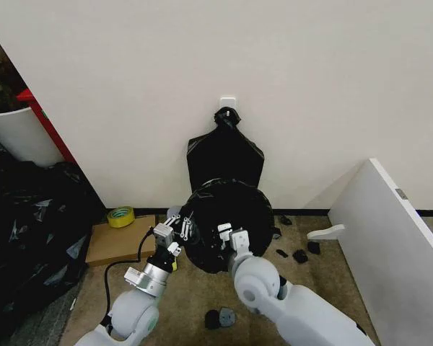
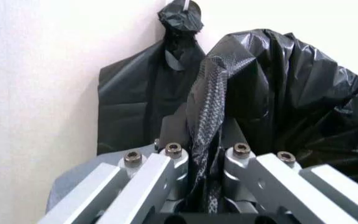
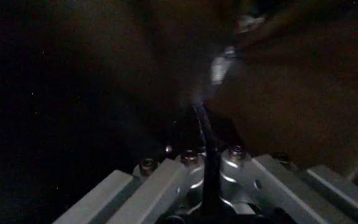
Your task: Place the garbage bag over the trash bin.
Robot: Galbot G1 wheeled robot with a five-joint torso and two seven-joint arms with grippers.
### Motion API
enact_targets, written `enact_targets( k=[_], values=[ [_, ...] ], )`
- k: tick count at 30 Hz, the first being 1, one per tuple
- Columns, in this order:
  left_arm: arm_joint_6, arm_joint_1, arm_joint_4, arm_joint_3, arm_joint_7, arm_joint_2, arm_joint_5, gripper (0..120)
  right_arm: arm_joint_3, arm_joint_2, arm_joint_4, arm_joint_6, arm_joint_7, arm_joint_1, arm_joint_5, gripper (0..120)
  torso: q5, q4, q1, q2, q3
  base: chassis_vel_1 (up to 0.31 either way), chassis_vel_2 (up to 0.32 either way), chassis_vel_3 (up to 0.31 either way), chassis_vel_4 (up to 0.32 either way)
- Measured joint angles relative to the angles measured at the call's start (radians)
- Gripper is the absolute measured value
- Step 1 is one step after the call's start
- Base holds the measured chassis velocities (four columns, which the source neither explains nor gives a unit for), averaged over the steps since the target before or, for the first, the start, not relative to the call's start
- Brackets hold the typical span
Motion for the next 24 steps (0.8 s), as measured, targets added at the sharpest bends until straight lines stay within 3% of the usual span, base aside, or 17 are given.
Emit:
enact_targets(
  k=[5,14,20,21,22,24],
  values=[
    [0.0,0.009,-0.006,0.0,0.0,0.002,0.004,4,0.002,-0.009,-0.031,-0.025,-0.001,0.002,-0.115,0,0.0001,0.0001,0.0,0.0,0.0,0.0,0.0,0.0,0.0],
    [0.0,0.005,-0.004,-0.001,0.0,0.005,0.002,4,0.011,-0.024,0.024,0.0,-0.011,-0.011,-0.111,0,0.0,0.0001,0.0,0.0,0.0,0.0,0.0,0.0,0.0],
    [0.005,-0.008,0.024,-0.004,-0.004,0.002,-0.034,4,0.041,-0.054,0.12,0.153,-0.115,-0.069,-0.108,0,0.0002,0.0003,0.0,0.0,0.0,0.0,0.0,0.0,0.0],
    [0.019,-0.014,0.032,-0.006,-0.007,-0.001,-0.067,4,0.055,-0.08,0.145,0.254,-0.188,-0.1,-0.151,0,-0.0001,0.0001,0.0,0.0,0.0,0.0,0.0,0.0,0.0],
    [0.019,-0.014,0.032,-0.006,-0.007,-0.001,-0.067,4,0.055,-0.08,0.145,0.254,-0.188,-0.1,-0.151,0,-0.0001,0.0001,0.0,0.0,0.0,0.0,0.0,0.0,0.0],
    [0.04,-0.021,0.037,-0.01,-0.019,-0.004,-0.097,4,0.065,-0.107,0.155,0.352,-0.256,-0.127,-0.209,4,0.0,-0.0001,0.0,0.0,0.0,0.0,0.0,0.0,0.0]
  ],
)
